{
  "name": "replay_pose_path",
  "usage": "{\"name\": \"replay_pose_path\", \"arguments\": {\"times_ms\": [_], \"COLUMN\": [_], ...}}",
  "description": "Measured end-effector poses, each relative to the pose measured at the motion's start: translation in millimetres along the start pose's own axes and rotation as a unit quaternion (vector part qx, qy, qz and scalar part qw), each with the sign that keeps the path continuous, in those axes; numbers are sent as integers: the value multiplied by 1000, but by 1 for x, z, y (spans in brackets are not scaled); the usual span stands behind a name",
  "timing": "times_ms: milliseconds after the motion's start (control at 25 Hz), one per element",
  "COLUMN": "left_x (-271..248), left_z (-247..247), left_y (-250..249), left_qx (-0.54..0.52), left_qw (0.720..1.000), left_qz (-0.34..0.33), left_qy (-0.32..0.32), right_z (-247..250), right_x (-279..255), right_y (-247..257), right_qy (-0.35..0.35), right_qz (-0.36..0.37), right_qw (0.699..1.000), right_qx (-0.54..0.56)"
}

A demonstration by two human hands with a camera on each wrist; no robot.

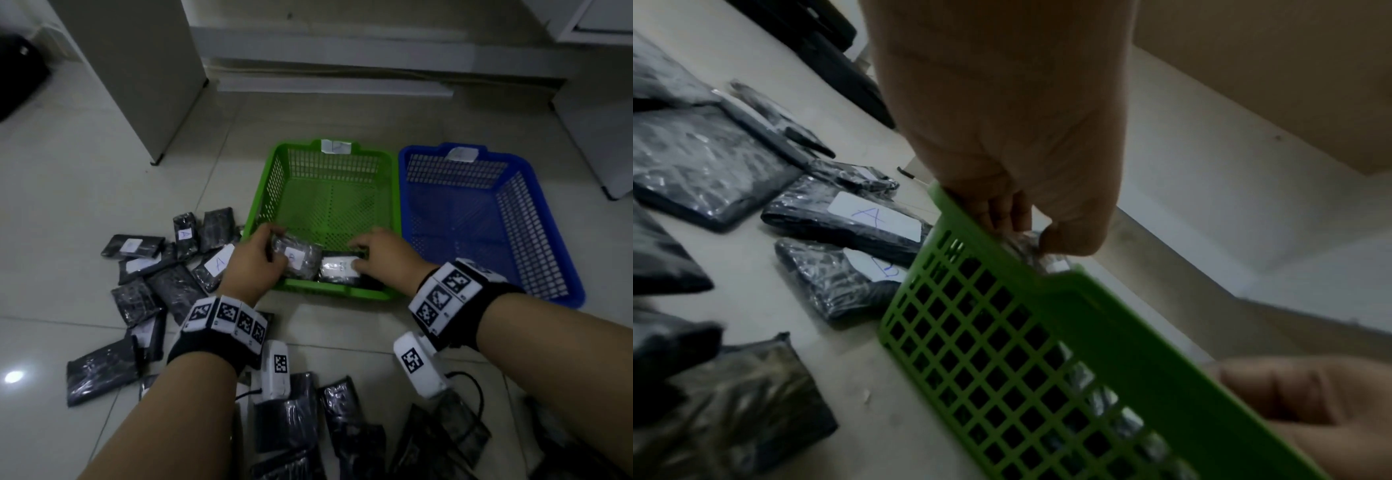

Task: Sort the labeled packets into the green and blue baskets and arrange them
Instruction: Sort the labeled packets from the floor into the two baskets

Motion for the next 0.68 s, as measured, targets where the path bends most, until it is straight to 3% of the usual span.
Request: {"name": "replay_pose_path", "arguments": {"times_ms": [160, 240, 320, 480, 600, 680], "left_x": [-9, -25, -54, -136, -172, -181], "left_z": [-8, -6, -5, -23, -33, -35], "left_y": [1, -3, -6, -5, 3, 4], "left_qx": [66, 60, 61, 107, 191, 165], "left_qw": [996, 989, 986, 986, 958, 957], "left_qz": [-13, -27, -51, -114, -66, -34], "left_qy": [-65, -132, -148, 63, 206, 236], "right_z": [0, -14, -34, -77, -102, -113], "right_x": [-46, -73, -93, -116, -129, -132], "right_y": [4, 4, -3, -21, -26, -24], "right_qy": [-113, -93, -15, 165, 213, 221], "right_qz": [115, 157, 147, 87, 67, 66], "right_qw": [981, 973, 979, 982, 975, 973], "right_qx": [105, 144, 142, 28, -16, -33]}}
Point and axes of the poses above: each hand's wrist, its own x-axis towards the middle knuckle, its own z-axis out of the back of the hand, y = z × x, the point moved 1 cm from there along x, towards the middle knuckle, and after that the axes turned 11 degrees about x, right-handed, at the moved point
